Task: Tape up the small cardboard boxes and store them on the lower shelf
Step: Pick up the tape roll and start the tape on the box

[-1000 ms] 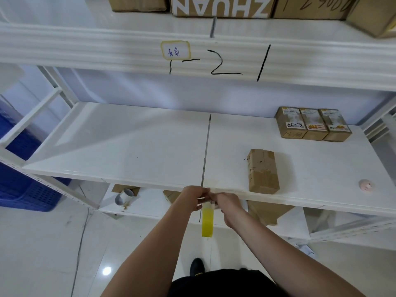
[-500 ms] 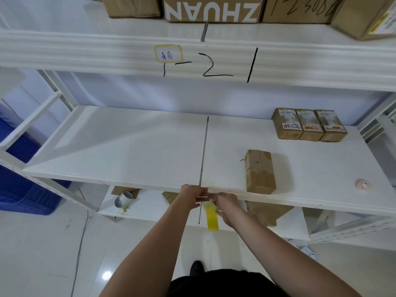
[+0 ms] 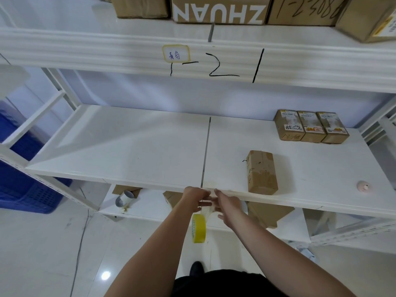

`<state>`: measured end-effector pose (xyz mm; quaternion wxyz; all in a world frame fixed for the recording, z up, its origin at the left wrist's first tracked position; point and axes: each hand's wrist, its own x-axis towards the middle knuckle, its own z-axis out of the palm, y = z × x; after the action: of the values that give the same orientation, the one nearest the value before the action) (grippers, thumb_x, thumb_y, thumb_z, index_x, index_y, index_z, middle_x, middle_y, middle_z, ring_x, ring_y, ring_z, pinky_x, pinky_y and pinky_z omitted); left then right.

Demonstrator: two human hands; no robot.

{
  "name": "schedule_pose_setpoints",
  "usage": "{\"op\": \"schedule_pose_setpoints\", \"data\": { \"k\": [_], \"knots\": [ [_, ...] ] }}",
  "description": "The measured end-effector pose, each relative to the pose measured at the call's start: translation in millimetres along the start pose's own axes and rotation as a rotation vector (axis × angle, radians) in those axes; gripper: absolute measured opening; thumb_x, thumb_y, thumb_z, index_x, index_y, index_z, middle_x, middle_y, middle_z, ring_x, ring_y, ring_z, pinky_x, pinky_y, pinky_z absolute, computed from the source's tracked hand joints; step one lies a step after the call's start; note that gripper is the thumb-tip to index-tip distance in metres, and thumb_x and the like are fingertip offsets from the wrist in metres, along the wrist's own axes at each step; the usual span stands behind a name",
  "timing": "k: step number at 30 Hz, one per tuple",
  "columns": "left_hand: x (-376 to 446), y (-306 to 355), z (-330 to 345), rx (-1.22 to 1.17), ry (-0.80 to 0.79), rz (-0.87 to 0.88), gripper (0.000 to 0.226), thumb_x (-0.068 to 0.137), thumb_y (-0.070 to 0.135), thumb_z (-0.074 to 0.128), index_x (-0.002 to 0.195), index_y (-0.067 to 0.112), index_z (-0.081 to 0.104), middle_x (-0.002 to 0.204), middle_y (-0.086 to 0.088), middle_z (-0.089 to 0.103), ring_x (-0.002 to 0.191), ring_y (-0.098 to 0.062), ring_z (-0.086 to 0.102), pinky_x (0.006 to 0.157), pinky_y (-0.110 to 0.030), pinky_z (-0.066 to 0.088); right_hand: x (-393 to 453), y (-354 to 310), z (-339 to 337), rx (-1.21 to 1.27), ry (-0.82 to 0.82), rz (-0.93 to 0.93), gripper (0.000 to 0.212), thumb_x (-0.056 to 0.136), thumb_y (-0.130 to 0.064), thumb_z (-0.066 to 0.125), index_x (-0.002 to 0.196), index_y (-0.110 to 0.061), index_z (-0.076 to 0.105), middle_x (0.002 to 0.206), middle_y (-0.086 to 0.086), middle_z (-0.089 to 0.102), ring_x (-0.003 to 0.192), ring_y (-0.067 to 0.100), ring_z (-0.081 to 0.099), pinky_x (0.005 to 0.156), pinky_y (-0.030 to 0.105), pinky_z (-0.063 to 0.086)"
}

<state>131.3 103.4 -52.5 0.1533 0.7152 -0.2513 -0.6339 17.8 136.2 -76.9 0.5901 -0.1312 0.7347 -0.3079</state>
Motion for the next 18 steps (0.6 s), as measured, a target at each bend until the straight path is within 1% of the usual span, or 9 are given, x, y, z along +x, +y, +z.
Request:
{"op": "schedule_pose_setpoints", "data": {
  "k": [2,4,6,8,10,12,14,15,18],
  "knots": [
    [-2,1,0,0.013,-0.003,-0.004,0.006,0.094,0.013,0.066,0.099,0.010,0.067,0.092,-0.003,0.079,0.067,-0.015,0.074,0.065,-0.028,0.044,0,-2,4,-0.011,0.029,0.006,0.039,0.092,-0.044,0.070,0.103,-0.006,0.068,0.103,0.008,0.074,0.097,0.029,0.070,0.088,0.045,0.055],
    [-3,1,-2,0.040,0.008,0.003,0.009,0.094,0.013,0.065,0.101,0.009,0.070,0.087,-0.003,0.078,0.071,-0.017,0.075,0.069,-0.029,0.045,0,-4,6,-0.029,0.031,0.006,0.041,0.091,-0.047,0.069,0.099,-0.007,0.068,0.098,0.008,0.074,0.091,0.029,0.070,0.083,0.042,0.056],
    [-5,2,-4,0.048,0.000,0.011,0.006,0.094,0.013,0.065,0.098,0.010,0.069,0.084,-0.002,0.076,0.076,-0.018,0.075,0.077,-0.031,0.045,4,-8,6,-0.042,0.017,0.012,0.042,0.093,-0.047,0.066,0.095,-0.005,0.069,0.093,0.007,0.074,0.084,0.028,0.069,0.083,0.041,0.056],
    [-6,3,-6,0.038,-0.015,0.014,0.009,0.093,0.012,0.066,0.101,0.008,0.068,0.093,-0.004,0.077,0.085,-0.019,0.076,0.079,-0.032,0.047,7,-14,8,-0.023,-0.051,0.057,0.038,0.096,-0.043,0.063,0.100,-0.005,0.070,0.089,0.005,0.073,0.077,0.025,0.066,0.075,0.037,0.054],
    [-7,4,-8,0.036,-0.022,0.009,0.016,0.093,0.011,0.066,0.107,0.005,0.066,0.106,-0.007,0.077,0.092,-0.020,0.075,0.076,-0.031,0.048,9,-21,11,0.014,-0.070,0.108,0.027,0.097,-0.037,0.065,0.105,-0.012,0.068,0.086,0.003,0.071,0.071,0.022,0.063,0.067,0.034,0.048],
    [-9,4,-9,0.028,-0.041,0.001,0.011,0.094,0.008,0.063,0.105,0.008,0.065,0.107,-0.006,0.077,0.084,-0.018,0.075,0.075,-0.030,0.046,10,-26,12,0.004,-0.049,0.161,0.018,0.097,-0.034,0.065,0.101,-0.017,0.064,0.078,-0.001,0.068,0.063,0.018,0.060,0.062,0.032,0.044],
    [-12,4,-10,0.019,-0.057,-0.011,0.011,0.095,0.006,0.060,0.104,0.010,0.065,0.101,-0.005,0.077,0.076,-0.017,0.073,0.073,-0.030,0.044,11,-29,12,-0.040,-0.027,0.201,0.015,0.096,-0.031,0.066,0.093,-0.017,0.061,0.067,-0.002,0.064,0.056,0.017,0.057,0.058,0.031,0.041],
    [-14,4,-10,0.022,-0.060,-0.017,0.011,0.095,0.006,0.059,0.104,0.010,0.065,0.098,-0.005,0.077,0.074,-0.017,0.073,0.072,-0.029,0.043,13,-31,13,-0.059,-0.016,0.207,0.014,0.095,-0.028,0.069,0.092,-0.016,0.061,0.066,-0.001,0.064,0.054,0.018,0.056,0.056,0.031,0.041],
    [-18,6,-11,0.045,-0.060,-0.022,0.012,0.096,0.007,0.059,0.105,0.012,0.063,0.091,-0.003,0.075,0.067,-0.015,0.071,0.068,-0.028,0.042,16,-33,15,-0.070,0.006,0.194,0.016,0.091,-0.024,0.075,0.100,-0.013,0.067,0.076,0.004,0.068,0.056,0.021,0.059,0.055,0.029,0.043]
  ]
}}
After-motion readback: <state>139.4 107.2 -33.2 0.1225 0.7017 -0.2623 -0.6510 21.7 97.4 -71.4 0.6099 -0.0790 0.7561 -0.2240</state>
